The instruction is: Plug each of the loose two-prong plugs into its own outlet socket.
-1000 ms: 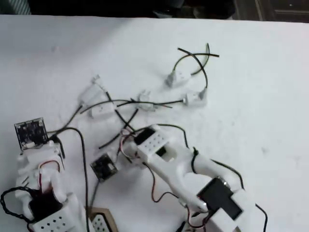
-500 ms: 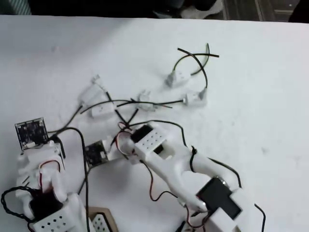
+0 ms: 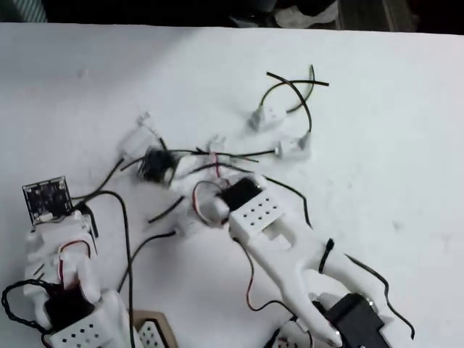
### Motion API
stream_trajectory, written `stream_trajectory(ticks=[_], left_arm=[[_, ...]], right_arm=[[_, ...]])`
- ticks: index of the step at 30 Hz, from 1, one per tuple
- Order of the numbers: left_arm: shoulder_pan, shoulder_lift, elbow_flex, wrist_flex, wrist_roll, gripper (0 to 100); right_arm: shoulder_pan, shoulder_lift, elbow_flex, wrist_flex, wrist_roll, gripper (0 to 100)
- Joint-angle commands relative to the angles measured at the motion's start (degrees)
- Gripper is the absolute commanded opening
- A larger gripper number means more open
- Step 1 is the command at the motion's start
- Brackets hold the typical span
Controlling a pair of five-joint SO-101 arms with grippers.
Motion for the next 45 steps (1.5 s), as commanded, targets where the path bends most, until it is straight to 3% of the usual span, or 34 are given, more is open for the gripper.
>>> stream_trajectory(ticks=[1, 7, 15, 24, 45], left_arm=[[-0.1, -0.6, -0.7, 0.1, 0.4, 18], [-0.1, -0.6, -0.7, 0.1, 0.4, 18], [-0.1, -0.6, 0.6, -1.2, 0.4, 18], [-0.1, -0.6, 1.0, -1.5, 0.4, 18], [-0.1, -0.6, 1.1, -1.5, 0.2, 18]], right_arm=[[5.4, 2.0, -5.1, -2.2, -7.1, 6.6], [10.9, 14.5, -16.3, -0.5, -6.7, 11.6], [13.7, 33.8, -38.6, 13.8, 4.9, 15.5], [14.4, 45.1, -58.4, 26.9, 16.3, 15.6], [10.7, 52.1, -61.9, 23.6, 17.7, 15.6]])
